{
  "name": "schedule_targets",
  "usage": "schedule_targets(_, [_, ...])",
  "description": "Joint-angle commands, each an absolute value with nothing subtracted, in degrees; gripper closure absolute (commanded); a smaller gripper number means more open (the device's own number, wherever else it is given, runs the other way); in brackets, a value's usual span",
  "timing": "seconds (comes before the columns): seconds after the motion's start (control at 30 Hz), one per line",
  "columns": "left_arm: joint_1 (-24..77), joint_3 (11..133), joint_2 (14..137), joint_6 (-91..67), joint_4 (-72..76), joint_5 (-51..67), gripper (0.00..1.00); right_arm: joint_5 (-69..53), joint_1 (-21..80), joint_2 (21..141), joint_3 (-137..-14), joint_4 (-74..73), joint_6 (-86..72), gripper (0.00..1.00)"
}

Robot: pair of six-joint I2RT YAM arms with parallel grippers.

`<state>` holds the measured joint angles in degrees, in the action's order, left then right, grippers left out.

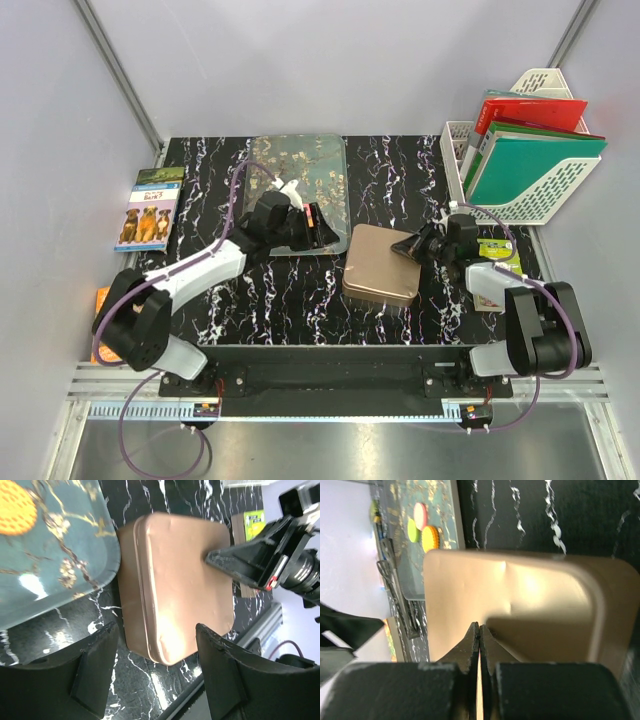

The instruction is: Pack the cookies

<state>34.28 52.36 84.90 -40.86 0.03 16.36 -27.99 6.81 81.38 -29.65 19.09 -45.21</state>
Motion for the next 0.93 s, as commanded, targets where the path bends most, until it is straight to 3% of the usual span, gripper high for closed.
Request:
schedule_targets(0.0, [34.1, 53.3, 80.2, -37.4, -1.3, 11.3, 0.34, -25.7, 7.0, 77.4, -32.8, 7.9, -42.5, 1.00])
schedule_targets(0.23, [34.1, 52.6, 75.9, -35.4, -3.2, 6.9, 0.30, -26.6, 7.0, 68.4, -40.2, 1.3, -41.1, 0.93])
schedule_targets(0.4, [34.4, 52.8, 71.9, -34.4, -8.6, -4.7, 0.11, -21.6, 9.2, 61.4, -48.5, -8.3, -35.4, 0.82])
schedule_targets(0.43, [34.4, 53.4, 71.8, -34.4, -11.7, -8.0, 0.01, -18.7, 10.4, 61.4, -50.8, -11.4, -33.1, 0.74])
schedule_targets(0.53, [34.5, 56.2, 72.7, -34.5, -18.5, -13.3, 0.01, -11.4, 15.2, 61.5, -51.2, -13.4, -30.5, 0.55])
schedule_targets(0.67, [35.2, 58.4, 72.9, -34.9, -25.1, -18.5, 0.01, -1.9, 19.9, 60.1, -51.4, -15.2, -28.0, 0.43])
schedule_targets(0.9, [35.9, 56.5, 68.5, -32.6, -26.7, -20.1, 0.01, 7.1, 24.3, 59.1, -53.9, -17.1, -24.2, 0.37])
